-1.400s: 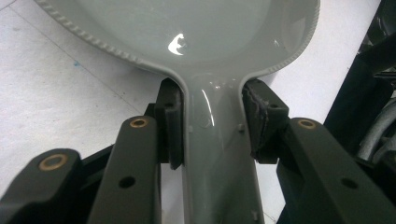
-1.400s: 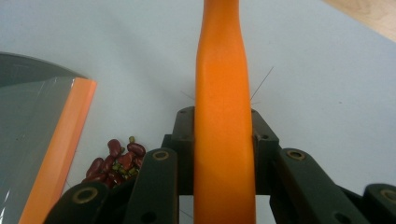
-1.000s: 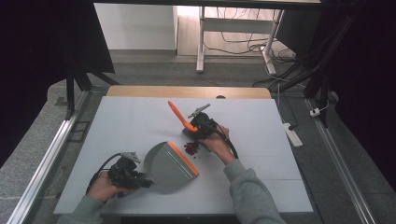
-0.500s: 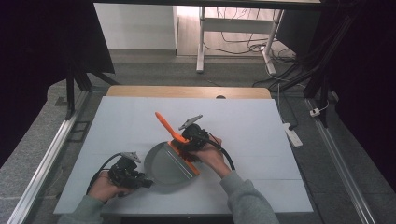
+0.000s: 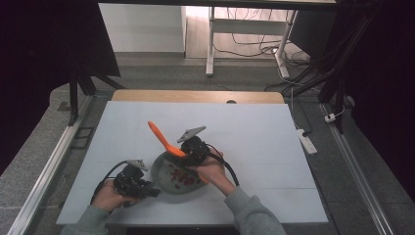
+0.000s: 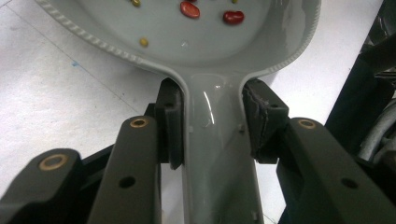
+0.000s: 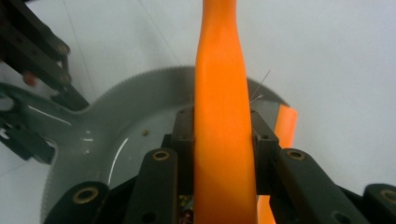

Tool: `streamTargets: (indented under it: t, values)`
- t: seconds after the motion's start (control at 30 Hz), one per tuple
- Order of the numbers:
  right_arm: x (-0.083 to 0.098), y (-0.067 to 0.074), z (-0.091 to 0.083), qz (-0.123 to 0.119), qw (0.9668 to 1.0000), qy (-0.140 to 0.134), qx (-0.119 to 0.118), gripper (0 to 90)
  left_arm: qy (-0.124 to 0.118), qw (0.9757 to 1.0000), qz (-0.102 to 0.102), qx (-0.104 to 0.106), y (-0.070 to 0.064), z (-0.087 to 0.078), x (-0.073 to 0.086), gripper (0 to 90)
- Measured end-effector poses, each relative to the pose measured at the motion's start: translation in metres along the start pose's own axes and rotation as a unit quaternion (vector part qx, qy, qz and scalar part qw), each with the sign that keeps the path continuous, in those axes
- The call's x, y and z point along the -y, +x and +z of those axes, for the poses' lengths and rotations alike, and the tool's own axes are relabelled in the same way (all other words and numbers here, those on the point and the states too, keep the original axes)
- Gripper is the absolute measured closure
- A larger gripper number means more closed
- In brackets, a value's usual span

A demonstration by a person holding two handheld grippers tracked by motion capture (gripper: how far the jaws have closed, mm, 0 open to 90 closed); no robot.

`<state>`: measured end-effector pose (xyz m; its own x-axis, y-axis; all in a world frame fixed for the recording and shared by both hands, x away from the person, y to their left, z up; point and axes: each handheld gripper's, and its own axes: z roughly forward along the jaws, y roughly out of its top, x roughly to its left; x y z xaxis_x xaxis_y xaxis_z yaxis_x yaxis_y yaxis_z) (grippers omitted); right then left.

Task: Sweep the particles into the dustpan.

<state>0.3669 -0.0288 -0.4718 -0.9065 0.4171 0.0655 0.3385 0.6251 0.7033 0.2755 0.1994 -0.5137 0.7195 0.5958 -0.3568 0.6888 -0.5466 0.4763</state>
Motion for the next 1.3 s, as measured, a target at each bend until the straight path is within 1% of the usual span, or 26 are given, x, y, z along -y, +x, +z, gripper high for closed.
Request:
streamTargets:
  t: [0.03,0.07,0.1,0.13,0.23,0.3,0.43,0.47,0.5,0.53,0.57,0.6,0.63,0.67,0.7,0.73,0.83,0.87,0.9,0.93,1.03,1.17,1.2,1.23,1.27,1.3]
  values:
    - [0.000,-0.003,-0.004,0.002,1.0000,-0.006,0.006,70.5,0.000,1.0000,0.000,0.000,0.000,0.000,0.000,62.0]
    - [0.000,-0.003,-0.004,0.002,1.0000,-0.006,0.006,70.5,0.000,1.0000,0.001,0.001,0.000,0.000,0.000,62.0]
    - [0.001,-0.010,-0.014,0.012,0.9996,-0.017,0.018,70.5,0.000,1.0000,0.001,0.001,0.000,0.000,0.000,62.0]
    - [0.001,-0.010,-0.014,0.012,0.9996,-0.017,0.018,70.5,-0.001,1.0000,0.001,0.002,0.000,0.000,0.000,62.0]
    - [0.006,-0.022,-0.031,0.027,0.9985,-0.029,0.037,70.5,-0.001,1.0000,0.001,0.002,0.000,0.000,0.001,62.0]
    - [0.010,-0.029,-0.042,0.037,0.9974,-0.036,0.049,70.5,-0.005,1.0000,-0.002,0.003,0.000,0.000,0.001,62.0]
    - [0.025,-0.039,-0.059,0.053,0.9955,-0.042,0.066,70.5,-0.002,1.0000,0.003,0.004,0.001,0.000,0.003,62.0]
    - [0.034,-0.043,-0.066,0.063,0.9945,-0.041,0.072,70.5,-0.003,1.0000,0.003,0.004,0.001,0.000,0.003,62.0]
    - [0.034,-0.043,-0.066,0.063,0.9945,-0.041,0.072,70.5,-0.003,1.0000,0.003,0.004,0.000,0.000,0.003,62.0]
    - [0.038,-0.045,-0.069,0.068,0.9940,-0.038,0.077,70.4,-0.004,1.0000,0.003,0.005,0.000,-0.001,0.003,62.0]
    - [0.047,-0.048,-0.074,0.079,0.9926,-0.034,0.086,70.5,-0.004,1.0000,0.003,0.005,0.000,-0.001,0.004,62.0]
    - [0.052,-0.050,-0.077,0.084,0.9918,-0.032,0.090,70.5,-0.003,1.0000,0.004,0.005,0.000,-0.001,0.004,62.0]
    - [0.052,-0.050,-0.077,0.084,0.9918,-0.032,0.090,70.5,-0.003,1.0000,0.005,0.006,-0.001,-0.002,0.005,62.0]
    - [0.056,-0.052,-0.079,0.090,0.9910,-0.029,0.095,70.4,-0.002,1.0000,0.007,0.006,-0.001,-0.002,0.005,62.0]
    - [0.064,-0.055,-0.084,0.099,0.9892,-0.023,0.105,70.4,0.000,0.9999,0.009,0.008,-0.001,-0.002,0.006,62.0]
    - [0.064,-0.055,-0.084,0.099,0.9892,-0.023,0.105,70.4,0.000,0.9999,0.011,0.010,-0.002,-0.003,0.006,62.0]
    - [0.074,-0.058,-0.089,0.115,0.9863,-0.014,0.117,70.5,0.004,0.9998,0.018,0.013,-0.004,-0.003,0.008,61.9]
    - [0.080,-0.058,-0.091,0.123,0.9846,-0.007,0.124,70.5,0.006,0.9997,0.021,0.014,-0.005,-0.003,0.008,62.0]
    - [0.080,-0.058,-0.091,0.123,0.9846,-0.007,0.124,70.5,0.007,0.9996,0.022,0.015,-0.006,-0.003,0.009,62.0]
    - [0.085,-0.057,-0.092,0.132,0.9831,0.000,0.127,70.5,0.008,0.9995,0.024,0.016,-0.007,-0.003,0.009,62.0]
    - [0.093,-0.054,-0.092,0.143,0.9810,0.015,0.130,70.5,0.012,0.9994,0.028,0.018,-0.009,-0.003,0.010,61.9]
    - [0.097,-0.049,-0.087,0.150,0.9800,0.026,0.128,70.5,0.016,0.9993,0.029,0.019,-0.010,-0.001,0.009,62.0]
    - [0.095,-0.043,-0.082,0.150,0.9809,0.027,0.121,70.5,0.014,0.9993,0.028,0.020,-0.011,-0.001,0.009,62.0]
    - [0.095,-0.043,-0.082,0.150,0.9809,0.027,0.121,70.5,0.014,0.9993,0.027,0.020,-0.011,-0.001,0.009,62.0]
    - [0.090,-0.035,-0.074,0.141,0.9829,0.028,0.116,70.5,0.014,0.9993,0.027,0.019,-0.011,-0.001,0.009,62.0]
    - [0.090,-0.035,-0.074,0.141,0.9829,0.028,0.116,70.5,0.014,0.9993,0.027,0.019,-0.011,-0.001,0.009,62.0]
